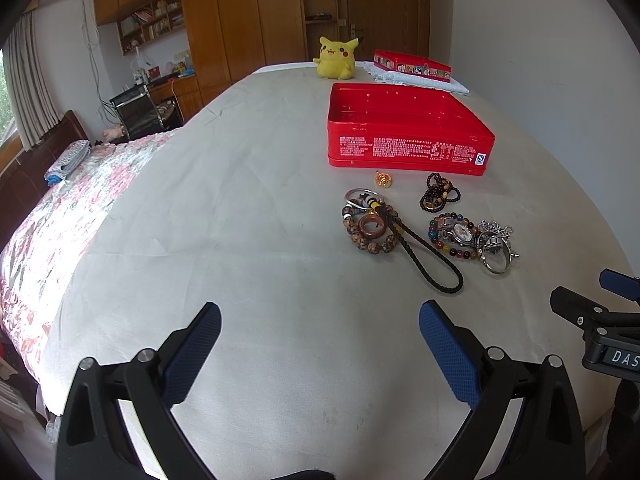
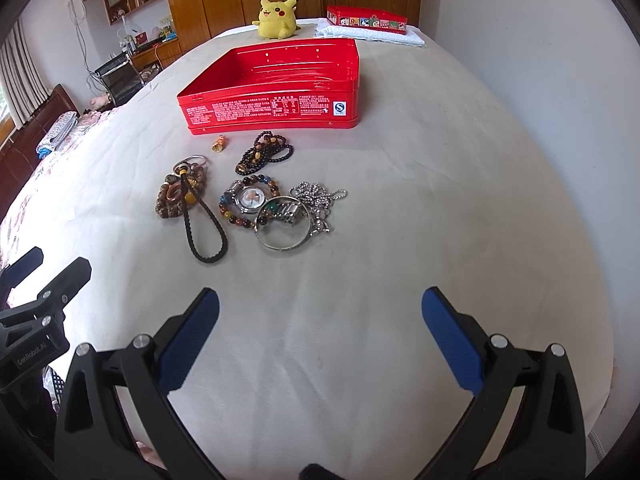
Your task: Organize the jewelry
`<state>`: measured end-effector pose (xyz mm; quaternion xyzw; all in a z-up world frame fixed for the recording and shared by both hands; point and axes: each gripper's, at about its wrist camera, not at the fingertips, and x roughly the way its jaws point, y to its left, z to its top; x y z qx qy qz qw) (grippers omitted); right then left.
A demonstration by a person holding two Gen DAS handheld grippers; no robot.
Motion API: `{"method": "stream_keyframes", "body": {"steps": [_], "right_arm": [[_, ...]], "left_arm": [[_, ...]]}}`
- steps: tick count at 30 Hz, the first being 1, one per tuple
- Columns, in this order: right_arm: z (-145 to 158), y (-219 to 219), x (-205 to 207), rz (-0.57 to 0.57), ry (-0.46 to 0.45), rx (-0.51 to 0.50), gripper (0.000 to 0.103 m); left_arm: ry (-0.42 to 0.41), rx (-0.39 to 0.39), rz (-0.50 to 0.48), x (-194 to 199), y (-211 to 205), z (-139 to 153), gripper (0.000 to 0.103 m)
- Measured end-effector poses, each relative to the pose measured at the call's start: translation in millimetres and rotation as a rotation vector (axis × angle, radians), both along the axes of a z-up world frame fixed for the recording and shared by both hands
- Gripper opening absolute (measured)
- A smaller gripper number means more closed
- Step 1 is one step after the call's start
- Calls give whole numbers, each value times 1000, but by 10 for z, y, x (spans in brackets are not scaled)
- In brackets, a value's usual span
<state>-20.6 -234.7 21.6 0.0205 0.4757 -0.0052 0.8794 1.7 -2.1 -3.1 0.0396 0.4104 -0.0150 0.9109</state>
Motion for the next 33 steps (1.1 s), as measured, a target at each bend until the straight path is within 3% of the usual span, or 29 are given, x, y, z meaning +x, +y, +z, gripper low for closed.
{"method": "stream_keyframes", "body": {"steps": [33], "right_arm": [[2,17,2,2,-1,1,100]], "left_arm": [[0,2,1,-24,25,17,99]]}}
